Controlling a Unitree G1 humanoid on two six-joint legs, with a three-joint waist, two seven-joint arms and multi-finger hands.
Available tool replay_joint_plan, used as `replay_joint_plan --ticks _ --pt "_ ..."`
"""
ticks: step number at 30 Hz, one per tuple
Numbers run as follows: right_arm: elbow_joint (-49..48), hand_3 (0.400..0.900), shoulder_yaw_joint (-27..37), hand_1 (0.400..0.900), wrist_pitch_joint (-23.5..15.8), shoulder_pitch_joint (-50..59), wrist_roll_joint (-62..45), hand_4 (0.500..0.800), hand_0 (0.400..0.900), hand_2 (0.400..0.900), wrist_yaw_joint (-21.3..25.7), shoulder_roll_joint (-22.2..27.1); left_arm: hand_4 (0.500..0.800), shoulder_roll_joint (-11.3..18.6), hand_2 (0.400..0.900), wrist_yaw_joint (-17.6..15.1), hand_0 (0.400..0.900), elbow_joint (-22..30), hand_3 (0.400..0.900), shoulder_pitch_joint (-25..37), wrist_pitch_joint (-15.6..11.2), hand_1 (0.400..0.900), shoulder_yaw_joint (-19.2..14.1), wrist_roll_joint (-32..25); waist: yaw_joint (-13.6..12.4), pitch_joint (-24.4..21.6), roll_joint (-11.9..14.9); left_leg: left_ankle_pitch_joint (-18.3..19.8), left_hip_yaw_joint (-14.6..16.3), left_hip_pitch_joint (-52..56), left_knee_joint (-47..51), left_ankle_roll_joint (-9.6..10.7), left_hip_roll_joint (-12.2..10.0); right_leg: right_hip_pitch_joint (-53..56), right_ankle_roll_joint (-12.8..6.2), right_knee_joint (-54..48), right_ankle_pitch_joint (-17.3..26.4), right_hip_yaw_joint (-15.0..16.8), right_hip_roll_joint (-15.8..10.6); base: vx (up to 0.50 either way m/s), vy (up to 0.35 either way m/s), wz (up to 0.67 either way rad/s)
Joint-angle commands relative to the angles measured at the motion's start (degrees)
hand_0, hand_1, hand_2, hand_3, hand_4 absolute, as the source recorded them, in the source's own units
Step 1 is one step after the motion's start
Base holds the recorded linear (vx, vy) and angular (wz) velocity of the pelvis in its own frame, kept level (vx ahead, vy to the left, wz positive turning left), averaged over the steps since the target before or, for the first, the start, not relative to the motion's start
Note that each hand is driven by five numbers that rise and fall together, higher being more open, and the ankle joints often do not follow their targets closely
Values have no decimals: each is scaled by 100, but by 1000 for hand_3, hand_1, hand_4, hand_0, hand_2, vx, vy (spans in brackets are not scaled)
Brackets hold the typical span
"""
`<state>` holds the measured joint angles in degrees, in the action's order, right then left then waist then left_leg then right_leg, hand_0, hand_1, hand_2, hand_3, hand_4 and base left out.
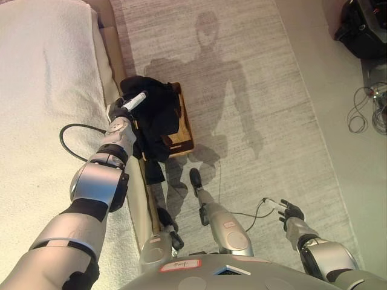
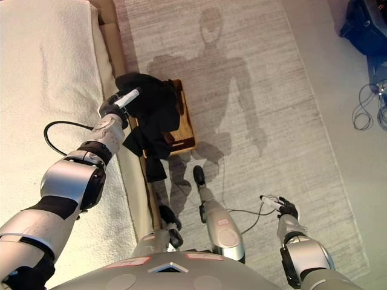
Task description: Put the clothes on the bed into the basket.
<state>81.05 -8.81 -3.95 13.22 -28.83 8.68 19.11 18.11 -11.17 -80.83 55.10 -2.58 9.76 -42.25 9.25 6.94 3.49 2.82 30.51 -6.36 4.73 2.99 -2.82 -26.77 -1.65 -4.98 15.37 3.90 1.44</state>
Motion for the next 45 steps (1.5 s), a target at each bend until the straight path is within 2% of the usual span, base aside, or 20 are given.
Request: replay_joint_plan --ticks 1,9,12,16,19,20,21,23,24,25,26,27,28,30,31,32,34,35,38,45 --pt "369 900 29 900 -7 476 -124 800 900 900 241 361 800 364 900 148 900 -320 900 1146 -243 900 -47 376 14 321 -409 6 -431 -138 27 76 -250 890 -325 -2 -770 -165 321 0 0 0" --pt "422 900 -81 900 84 652 20 800 900 900 118 498 800 415 900 591 900 -579 900 912 46 900 290 961 -8 257 -513 0 -439 -115 27 109 -261 918 -303 -2 -804 -232 339 0 0 0" --pt "445 900 -82 900 101 671 54 800 900 900 83 510 800 413 900 587 900 -564 900 835 63 900 331 1132 -23 254 -539 3 -444 -104 27 108 -255 931 -300 -2 -808 -248 332 -4 -5 2" --pt "432 900 -49 900 87 577 114 800 900 900 40 521 800 208 900 494 900 -398 900 473 -2 900 254 1258 -86 249 -593 -11 -523 -15 27 103 -233 1067 -272 -2 -864 -325 306 -4 -31 16" --pt "338 900 -60 900 82 512 174 800 900 900 -10 451 800 -49 900 510 900 -260 900 -138 -28 900 212 1453 -141 243 -628 -14 -622 118 27 100 -205 1255 -245 -2 -930 -401 269 5 -33 29" --pt "303 900 -18 900 91 581 196 800 900 900 -35 454 800 -197 900 512 900 -167 900 -594 -69 900 232 1645 -219 217 -649 -8 -704 238 27 86 -179 1412 -223 -2 -980 -465 238 17 -35 35" --pt "300 900 -22 900 91 562 197 800 900 900 -36 457 800 -205 900 500 900 -139 900 -630 -65 900 229 1654 -209 222 -653 -4 -714 261 27 87 -179 1439 -223 -2 -988 -475 237 13 -42 48" --pt "220 900 63 900 92 574 281 800 900 900 -104 446 800 -335 900 604 900 74 900 -1580 -148 900 80 1783 -347 186 -663 18 -841 468 27 79 -133 1738 -190 -2 -1089 -578 194 -2 -26 41" --pt "217 900 57 900 92 561 282 800 900 900 -104 446 800 -338 900 599 900 93 900 -1606 -143 900 78 1786 -338 184 -664 20 -847 479 27 80 -133 1752 -191 -2 -1093 -584 193 1 -15 43" --pt "195 900 88 900 110 592 361 800 900 900 -163 441 800 -444 900 640 900 144 900 -2087 -191 900 139 2031 -423 139 -667 41 -929 621 27 66 -101 1943 -162 -2 -1156 -668 178 -8 -11 40" --pt "143 900 109 900 102 593 382 800 900 900 -181 435 800 -469 900 692 900 264 900 -2417 -227 900 96 2154 -494 118 -662 40 -977 691 27 59 -79 2045 -152 1 -1186 -711 168 -8 -11 40" --pt "140 900 106 900 102 583 382 800 900 900 -181 434 800 -470 900 689 900 277 900 -2435 -223 900 96 2158 -489 116 -662 42 -979 699 27 59 -79 2054 -152 0 -1189 -714 167 -26 5 23" --pt "90 900 122 900 103 553 446 800 900 900 -210 475 800 -463 900 713 900 312 900 -2735 -251 900 179 2399 -530 95 -666 52 -1023 772 27 53 -66 2150 -145 2 -1204 -745 153 -98 -26 25" --pt "-155 900 104 900 49 342 544 800 900 900 -336 434 800 -448 900 833 900 500 900 -3475 -312 900 93 2516 -666 3 -588 -47 -1084 838 27 0 -3 2292 -87 19 -1204 -859 116 -101 -32 29" --pt "-157 900 104 900 49 339 544 800 900 900 -336 434 800 -447 900 832 900 502 900 -3479 -311 900 93 2516 -664 3 -588 -47 -1086 840 27 0 -3 2294 -87 18 -1205 -861 116 -35 5 30" --pt "-273 900 109 900 43 142 657 800 900 900 -428 414 800 -405 900 915 900 494 900 -3936 -305 900 -3 2678 -750 -69 -576 -41 -1161 922 27 -19 20 2419 -88 33 -1259 -931 106 -45 19 30" --pt "-356 900 60 900 21 68 739 800 900 900 -454 391 800 -386 900 982 900 484 900 -4096 -311 900 -2 2744 -779 -102 -572 -42 -1204 946 27 -29 30 2474 -87 40 -1281 -959 89 -39 22 32" --pt "-417 900 84 900 29 -111 834 800 900 900 -522 401 800 -314 900 985 900 433 900 -4390 -307 900 -122 2905 -856 -185 -553 -25 -1315 1022 27 -48 59 2601 -91 54 -1314 -1043 56 -25 26 34" --pt "-597 900 59 900 -10 -392 995 800 900 900 -570 353 800 -285 900 999 900 581 900 -4789 -358 900 -204 3080 -947 -273 -527 -26 -1464 1093 27 -75 103 2731 -92 93 -1376 -1159 21 -36 33 37" --pt "-938 900 -173 900 -52 -826 1360 800 900 900 -626 122 800 -347 900 948 900 663 900 -5360 -431 900 -267 3391 -1114 -359 -394 -41 -1814 1167 27 -142 192 2908 -105 210 -1456 -1438 -87 -58 36 36"
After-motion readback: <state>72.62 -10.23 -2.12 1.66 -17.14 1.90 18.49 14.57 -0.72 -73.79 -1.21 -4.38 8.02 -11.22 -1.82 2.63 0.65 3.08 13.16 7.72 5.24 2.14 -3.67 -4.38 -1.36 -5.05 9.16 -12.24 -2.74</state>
